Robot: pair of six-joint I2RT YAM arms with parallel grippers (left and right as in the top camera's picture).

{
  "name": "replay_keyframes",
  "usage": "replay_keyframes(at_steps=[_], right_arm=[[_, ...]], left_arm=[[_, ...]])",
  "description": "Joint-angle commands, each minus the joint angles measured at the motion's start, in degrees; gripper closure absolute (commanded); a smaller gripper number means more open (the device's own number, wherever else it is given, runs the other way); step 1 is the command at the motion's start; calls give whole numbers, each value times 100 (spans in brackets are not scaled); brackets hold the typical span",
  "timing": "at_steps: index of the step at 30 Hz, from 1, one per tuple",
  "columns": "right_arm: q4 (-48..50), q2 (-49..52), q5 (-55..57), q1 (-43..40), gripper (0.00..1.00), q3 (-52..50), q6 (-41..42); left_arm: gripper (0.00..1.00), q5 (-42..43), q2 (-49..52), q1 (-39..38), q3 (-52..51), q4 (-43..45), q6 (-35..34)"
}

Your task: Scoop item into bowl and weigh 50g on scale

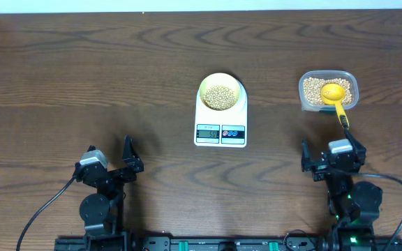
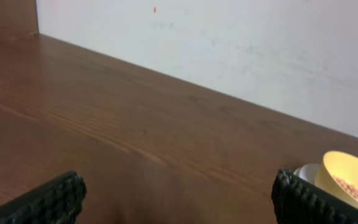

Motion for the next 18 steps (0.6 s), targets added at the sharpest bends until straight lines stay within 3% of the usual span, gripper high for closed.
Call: replay_keyframes(at_steps=[1,8,18], right_arm=[[-330,-507,96,87,1,-9,-35],[-1154,-1244,111,94,1,-9,-35],[-1158,-1655,133,111,1,-9,-31]], left_arm=[[2,-96,-35,22,-79,-240,-11],[3,-96,-35,22,-79,-240,-11],[2,-94,-35,22,-79,-240,-11]])
